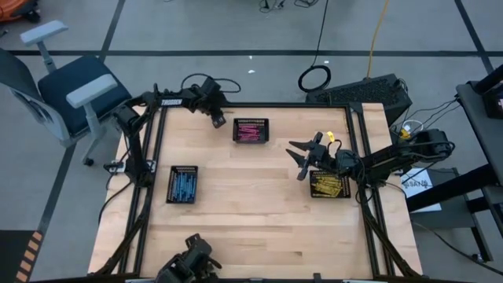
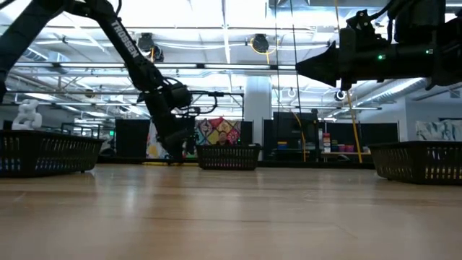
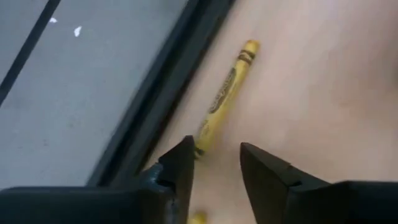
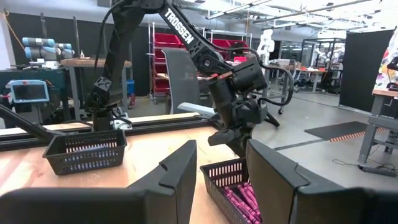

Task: Sort crayons
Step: Put the middle yellow crayon into the bottom right black bin

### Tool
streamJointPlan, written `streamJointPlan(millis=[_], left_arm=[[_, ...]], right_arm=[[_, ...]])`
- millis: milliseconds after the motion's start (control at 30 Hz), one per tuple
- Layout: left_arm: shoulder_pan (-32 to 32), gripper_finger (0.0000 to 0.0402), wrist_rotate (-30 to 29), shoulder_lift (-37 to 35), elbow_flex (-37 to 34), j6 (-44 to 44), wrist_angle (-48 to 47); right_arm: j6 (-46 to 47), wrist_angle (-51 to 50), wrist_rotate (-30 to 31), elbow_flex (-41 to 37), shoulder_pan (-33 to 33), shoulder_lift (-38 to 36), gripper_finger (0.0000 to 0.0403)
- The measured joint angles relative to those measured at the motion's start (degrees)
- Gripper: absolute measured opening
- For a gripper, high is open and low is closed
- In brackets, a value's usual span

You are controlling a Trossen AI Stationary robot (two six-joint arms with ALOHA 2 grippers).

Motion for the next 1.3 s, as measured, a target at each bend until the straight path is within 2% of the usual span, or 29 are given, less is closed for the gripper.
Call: streamJointPlan(millis=[200, 433, 700, 767, 867, 933, 1067, 1167, 1300], left_arm=[[1.01, 0.0094, 2.09, 0.84, 0.0, 0.06, 0.27], [-0.27, 0.009, 6.16, 0.11, 0.01, 2.6, -3.75], [-0.24, 0.0085, 6.01, -0.31, -0.76, 4.6, -6.52], [-0.54, 0.0067, 6.04, -0.45, -1.59, 4.61, -6.48], [-1.28, 0.0019, 5.41, -0.76, -1.8, 4.37, -8.01], [-1.94, 0.0011, 3.34, -1.76, -1.97, 3.37, -9.24], [-4.24, 0.0005, -1.51, -7.36, -2.66, 2.69, -13.07], [-6.74, 0.0004, -1.78, -14.09, -2.14, 1.77, -12.86], [-12.7, 0.0003, -0.93, -20.12, -2.27, -1.64, -13.75]], right_arm=[[1.39, 0.02, -0.04, 0.0, 0.02, 0.01, 0.0125], [1.02, 0.0, -0.14, 0.0, 0.02, 0.0, 0.0125], [-0.67, -0.01, -0.09, 0.0, 0.02, 0.02, 0.0125], [-0.68, -0.74, -0.1, 0.0, 0.02, 0.0, 0.0125], [-0.18, -2.56, -0.07, 0.0, 0.02, 0.0, 0.0125], [-0.09, -3.79, -0.07, 0.0, 0.02, -0.26, 0.0125], [2.19, -11.02, -0.12, 0.29, -0.29, -3.45, 0.0125], [3.06, -23.26, -1.06, 2.46, -0.8, -7.71, 0.0126], [1.99, -44.21, -8.95, 9.85, -2.82, -10.93, 0.0138]])
